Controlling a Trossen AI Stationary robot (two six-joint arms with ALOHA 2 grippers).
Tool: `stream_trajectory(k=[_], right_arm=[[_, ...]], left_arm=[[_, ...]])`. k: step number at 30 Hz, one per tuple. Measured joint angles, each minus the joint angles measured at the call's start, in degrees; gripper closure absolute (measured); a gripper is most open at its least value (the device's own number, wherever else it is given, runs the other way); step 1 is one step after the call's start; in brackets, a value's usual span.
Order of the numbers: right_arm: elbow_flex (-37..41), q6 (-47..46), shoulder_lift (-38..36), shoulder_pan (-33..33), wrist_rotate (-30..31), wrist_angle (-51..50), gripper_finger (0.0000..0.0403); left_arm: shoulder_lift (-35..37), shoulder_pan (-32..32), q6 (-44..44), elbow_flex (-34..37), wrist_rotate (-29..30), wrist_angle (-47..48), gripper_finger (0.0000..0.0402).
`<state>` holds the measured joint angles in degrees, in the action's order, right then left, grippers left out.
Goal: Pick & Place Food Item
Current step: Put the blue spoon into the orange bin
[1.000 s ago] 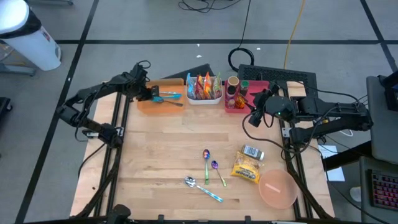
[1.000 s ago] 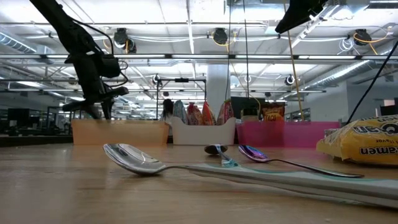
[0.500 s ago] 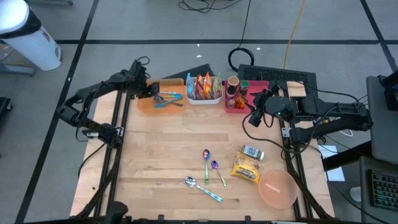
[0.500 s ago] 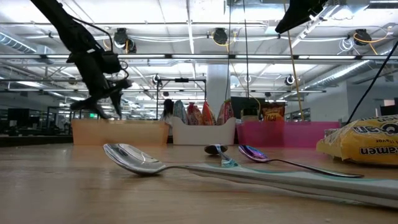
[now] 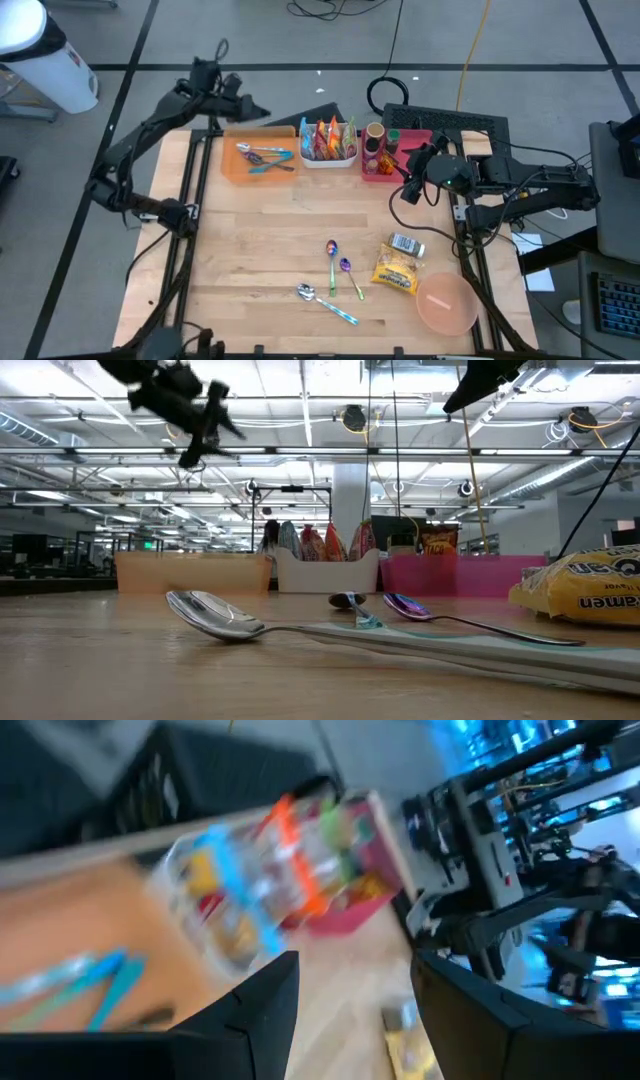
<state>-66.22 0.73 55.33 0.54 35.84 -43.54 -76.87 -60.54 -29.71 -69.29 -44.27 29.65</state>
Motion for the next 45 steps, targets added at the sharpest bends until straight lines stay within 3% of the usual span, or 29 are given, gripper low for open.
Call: stream_trajectory(k=[7,12,18,23,29,32,37,45], right_arm=[[0.0,-0.02,0.0,0.0,-0.09,0.01,0.0206],[0.0,-0.04,-0.02,0.0,-0.12,0.01,0.0206],[0.0,-0.78,-0.02,0.0,-0.16,0.01,0.0206],[0.0,-3.46,-0.02,0.0,-0.18,0.01,0.0206],[0.02,-6.54,-0.02,0.0,-5.66,0.05,0.0206],[0.02,-6.6,-0.02,0.0,-11.09,0.04,0.0206],[0.02,-6.54,-0.02,0.0,-17.61,0.03,0.0206],[3.75,-8.04,-0.04,0.0,-26.66,5.41,0.0206]], left_arm=[[8.37,8.42,0.05,-9.97,12.92,-3.83,0.0199],[15.94,16.09,-0.14,-10.98,21.1,-7.01,0.0199],[22.85,28.03,-0.41,-11.0,33.03,0.55,0.0199],[23.56,41.41,-2.76,-10.92,46.93,8.02,0.0199],[19.25,55.31,-3.99,-5.83,61.38,1.77,0.0199],[16.1,59.24,-4.15,-2.03,63.71,-5.57,0.0199],[10.21,62.86,-7.21,2.06,62.09,-16.38,0.0199],[2.29,66.87,-14.78,2.49,59.29,-23.84,0.0199]])
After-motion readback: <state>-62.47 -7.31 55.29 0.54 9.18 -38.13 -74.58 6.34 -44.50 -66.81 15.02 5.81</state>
